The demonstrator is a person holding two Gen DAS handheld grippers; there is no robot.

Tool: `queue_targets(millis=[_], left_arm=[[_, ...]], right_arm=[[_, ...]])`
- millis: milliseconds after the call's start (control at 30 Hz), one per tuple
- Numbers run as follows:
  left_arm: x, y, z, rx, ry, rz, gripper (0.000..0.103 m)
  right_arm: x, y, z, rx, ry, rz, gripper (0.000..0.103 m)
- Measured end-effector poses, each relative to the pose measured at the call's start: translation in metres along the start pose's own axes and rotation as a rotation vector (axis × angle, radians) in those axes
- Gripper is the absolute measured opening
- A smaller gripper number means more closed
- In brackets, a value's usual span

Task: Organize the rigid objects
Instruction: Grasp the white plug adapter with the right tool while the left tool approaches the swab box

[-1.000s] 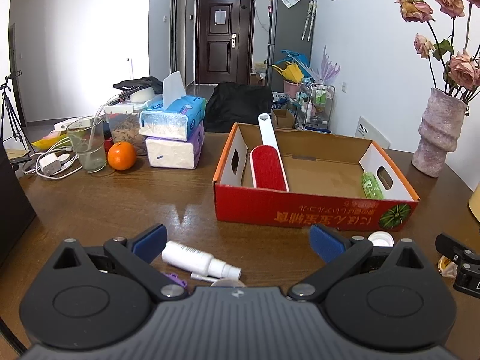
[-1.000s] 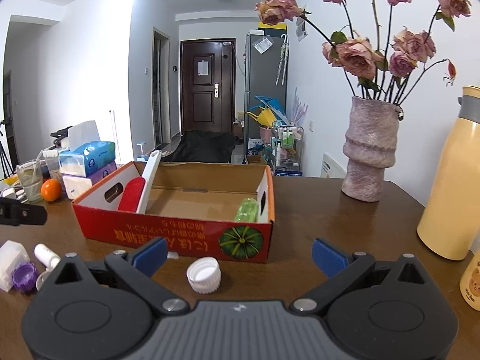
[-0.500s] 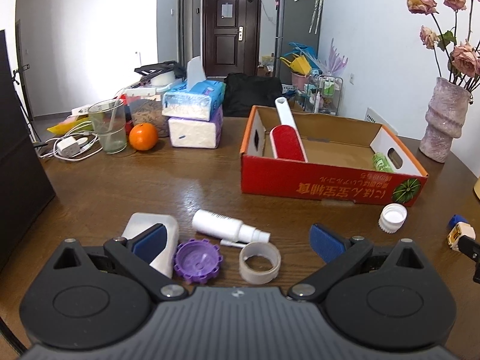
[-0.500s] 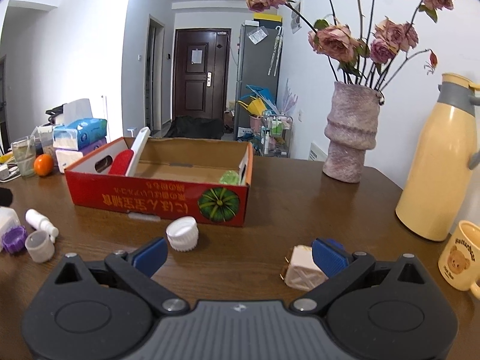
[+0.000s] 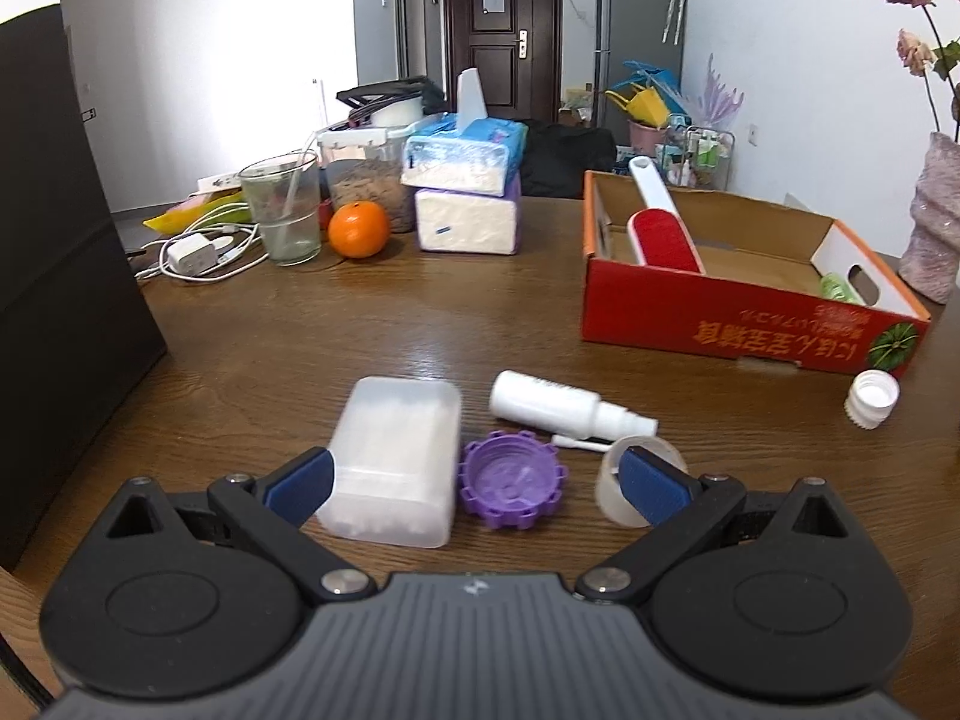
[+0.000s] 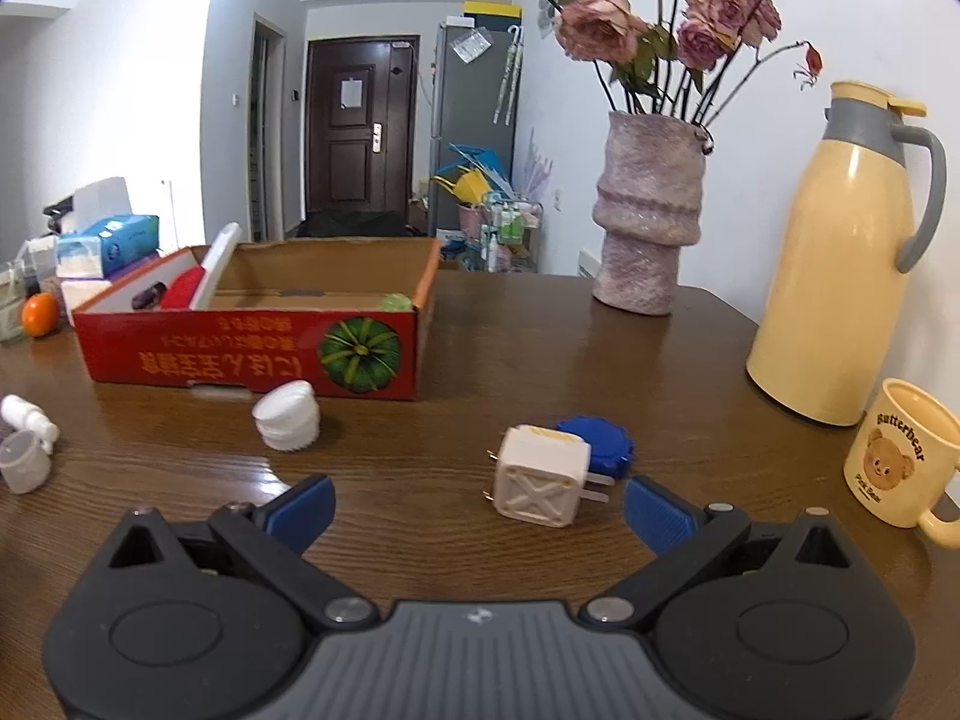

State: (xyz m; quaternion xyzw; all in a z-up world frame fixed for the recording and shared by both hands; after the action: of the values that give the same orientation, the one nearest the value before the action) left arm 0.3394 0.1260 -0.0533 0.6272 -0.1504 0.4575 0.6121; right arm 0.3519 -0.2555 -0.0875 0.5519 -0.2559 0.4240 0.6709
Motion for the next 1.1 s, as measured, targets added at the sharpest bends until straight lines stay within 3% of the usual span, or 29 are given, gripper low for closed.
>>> queue_targets(millis=[433, 733, 867, 1100], left_arm=[[0.003, -0.016, -0.023, 0.034, 0.036, -0.018, 0.103], [0.004, -0.034, -0.034, 0.064, 0.071, -0.046, 0.103], [0.003, -0.044, -0.039, 0.078, 0.087, -0.06, 0.103], [0.004, -0.056, -0.043, 0.068, 0.107, -0.045, 0.103]], right_arm=[[-0.01, -0.044, 0.022, -0.066, -0.048, -0.048, 0.101], [-0.005, -0.084, 0.032, -0.066, -0.121, -0.107, 0.083], [-0.005, -0.092, 0.037, -0.06, -0.158, -0.12, 0.061], [-0.006, -0.088, 0.038, -0.056, -0.169, -0.106, 0.059]])
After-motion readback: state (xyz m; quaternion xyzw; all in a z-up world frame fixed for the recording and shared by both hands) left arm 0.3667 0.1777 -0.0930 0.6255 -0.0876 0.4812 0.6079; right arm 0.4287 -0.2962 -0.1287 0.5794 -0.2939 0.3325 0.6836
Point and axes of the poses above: each gripper's, at about its wrist camera, not at the fingertips, and y roughly against the way its jaws point, z to its right, x to its top, the point moved 2 cm from there along -y, roughly the way its jaws point, and after that the axes turned 15 degrees about y, right-handed, at the moved point
